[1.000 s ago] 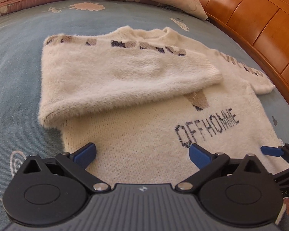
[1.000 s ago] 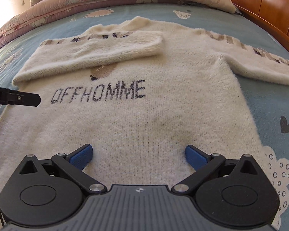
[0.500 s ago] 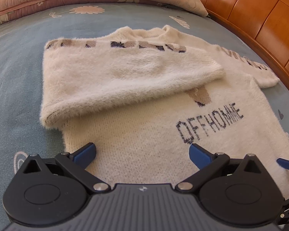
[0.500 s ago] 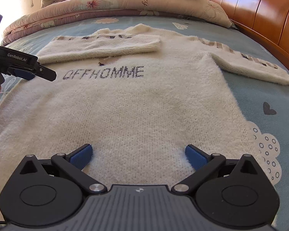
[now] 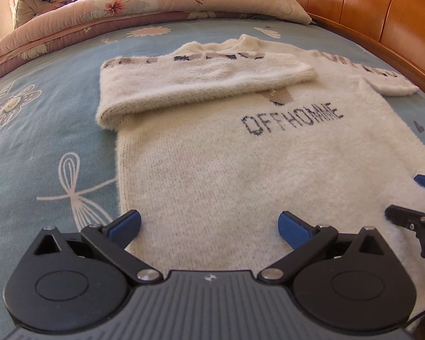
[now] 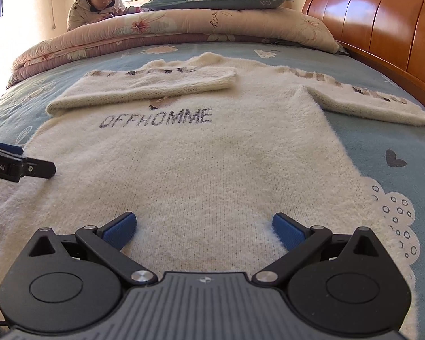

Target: Fold clothes

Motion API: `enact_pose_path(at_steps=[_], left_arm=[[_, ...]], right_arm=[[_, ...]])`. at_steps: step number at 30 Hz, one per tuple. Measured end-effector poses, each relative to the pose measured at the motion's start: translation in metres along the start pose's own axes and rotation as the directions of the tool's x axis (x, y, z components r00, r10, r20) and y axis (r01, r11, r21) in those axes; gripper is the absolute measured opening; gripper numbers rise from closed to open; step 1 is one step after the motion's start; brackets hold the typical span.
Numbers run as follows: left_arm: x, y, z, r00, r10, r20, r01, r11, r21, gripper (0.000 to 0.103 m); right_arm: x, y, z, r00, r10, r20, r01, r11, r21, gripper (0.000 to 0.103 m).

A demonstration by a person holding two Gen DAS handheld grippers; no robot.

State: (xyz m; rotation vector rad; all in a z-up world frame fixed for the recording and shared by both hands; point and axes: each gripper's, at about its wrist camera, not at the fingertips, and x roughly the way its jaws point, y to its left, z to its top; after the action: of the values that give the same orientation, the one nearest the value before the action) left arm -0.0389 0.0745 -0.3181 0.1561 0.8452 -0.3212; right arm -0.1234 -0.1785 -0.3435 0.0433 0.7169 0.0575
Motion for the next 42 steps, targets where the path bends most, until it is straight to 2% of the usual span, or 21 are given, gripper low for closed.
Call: enact_pose_path(at_steps=[3,8,12,18,21,23,27,31,35,37,42], left_arm=[[-0.016,-0.017,-0.023,0.999,0.038,0.023,-0.039,0.999,0.031,0.102],[-0.037,-0.024,-0.048,0.996,0.074,0.049,-0.071,0.996,-0.051,0.102],[-0.045,-0.034,-0.052,0.995,0.099,0.028,-0.098,0.994,-0.045,0.102],[-0.043,-0.047,-0.051,0.998,0.061,-0.029,-0.063,0.992,-0.107,0.102],[-0.045,-0.06,-0.064,0.994,0.11,-0.003,-0.11,0.989,-0.101,0.102],[-0.049,-0.059,-0.07,0.994,0.108,0.003,-0.106,0.983,-0.147,0.102],[-0.052,-0.059,-0.073,0.994,0.106,-0.004,-0.105,0.983,-0.153,0.102],[-0.051,-0.059,-0.071,0.993,0.115,-0.016,-0.116,0.98,-0.165,0.102],[-0.051,-0.06,-0.072,0.993,0.121,-0.017,-0.122,0.976,-0.178,0.102],[-0.05,-0.06,-0.072,0.992,0.124,-0.02,-0.126,0.975,-0.185,0.102],[-0.05,-0.06,-0.071,0.991,0.133,-0.029,-0.136,0.971,-0.198,0.102]], right_arm=[[-0.001,0.0,-0.006,0.999,0.008,0.034,-0.007,1.0,-0.018,0.103],[-0.006,-0.006,-0.015,0.994,0.047,0.096,-0.044,0.999,-0.031,0.103],[-0.006,-0.006,-0.011,0.996,0.055,0.075,-0.052,0.998,-0.042,0.103],[-0.014,-0.014,-0.004,0.995,0.101,0.01,-0.101,0.995,-0.016,0.103],[-0.018,-0.018,-0.005,0.993,0.122,0.002,-0.122,0.992,-0.01,0.103],[-0.021,-0.019,-0.007,0.992,0.125,0.002,-0.125,0.992,-0.022,0.103],[-0.027,-0.015,-0.013,0.996,0.084,0.006,-0.083,0.994,-0.067,0.103],[-0.036,-0.015,-0.015,0.999,0.028,0.032,-0.027,0.999,-0.022,0.103],[-0.04,-0.034,-0.016,0.998,-0.057,0.041,0.053,0.994,0.098,0.103],[-0.039,-0.049,-0.019,0.999,-0.045,0.018,0.041,0.985,0.166,0.103],[-0.043,-0.062,-0.027,0.999,0.003,0.034,-0.01,0.983,0.186,0.103]])
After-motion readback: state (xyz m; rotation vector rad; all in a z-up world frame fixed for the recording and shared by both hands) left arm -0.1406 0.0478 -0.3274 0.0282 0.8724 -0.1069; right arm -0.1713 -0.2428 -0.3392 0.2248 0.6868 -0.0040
